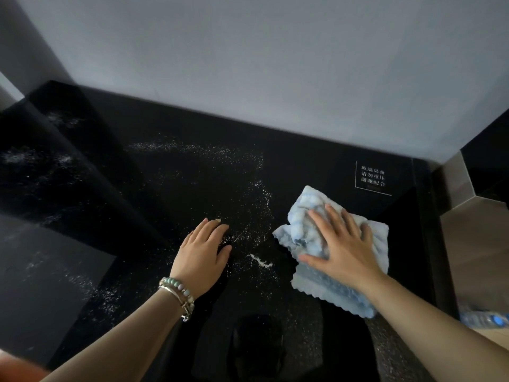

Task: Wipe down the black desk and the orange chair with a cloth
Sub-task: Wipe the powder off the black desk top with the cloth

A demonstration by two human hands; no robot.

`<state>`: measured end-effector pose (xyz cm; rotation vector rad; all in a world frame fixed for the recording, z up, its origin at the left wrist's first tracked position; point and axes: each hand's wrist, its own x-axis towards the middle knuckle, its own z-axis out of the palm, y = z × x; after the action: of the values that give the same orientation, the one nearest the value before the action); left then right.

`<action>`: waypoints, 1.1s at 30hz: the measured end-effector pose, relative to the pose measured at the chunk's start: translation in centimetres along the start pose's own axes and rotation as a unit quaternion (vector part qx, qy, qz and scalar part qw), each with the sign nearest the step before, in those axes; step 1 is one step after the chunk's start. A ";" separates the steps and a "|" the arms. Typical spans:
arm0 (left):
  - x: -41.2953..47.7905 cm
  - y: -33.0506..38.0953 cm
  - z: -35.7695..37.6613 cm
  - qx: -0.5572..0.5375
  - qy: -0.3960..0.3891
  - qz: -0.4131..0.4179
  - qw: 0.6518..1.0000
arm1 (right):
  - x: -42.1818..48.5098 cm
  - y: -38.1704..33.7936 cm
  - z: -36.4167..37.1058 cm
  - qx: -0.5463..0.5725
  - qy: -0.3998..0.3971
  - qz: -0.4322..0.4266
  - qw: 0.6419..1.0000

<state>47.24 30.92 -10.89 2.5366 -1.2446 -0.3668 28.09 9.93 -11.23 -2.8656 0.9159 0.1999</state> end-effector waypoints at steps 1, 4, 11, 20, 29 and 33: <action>-0.1 -0.1 0.0 0.000 0.002 0.000 1.000 | -0.2 0.3 0.0 -0.009 -0.006 -0.037 0.999; -0.2 -0.5 -0.1 0.001 0.008 0.001 1.000 | 0.0 1.3 0.0 -0.050 -0.057 -0.115 0.990; -0.1 -0.7 0.0 0.007 0.020 -0.003 1.000 | 0.5 -2.5 0.6 -0.083 0.021 0.003 0.996; -0.2 -0.5 0.0 0.018 0.002 -0.012 1.000 | 0.5 -0.6 -0.5 -0.104 0.083 -0.035 0.990; -0.1 -1.2 -0.2 0.012 -0.002 -0.028 1.000 | -0.5 -4.8 0.4 0.046 0.166 -0.077 0.982; 0.2 -1.3 -0.3 0.015 0.002 -0.027 1.000 | 2.5 -2.7 -0.7 0.037 0.171 0.055 0.983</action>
<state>48.46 31.54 -11.13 2.5990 -1.1910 -0.3574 31.75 10.61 -10.75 -2.8305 1.1134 -0.3202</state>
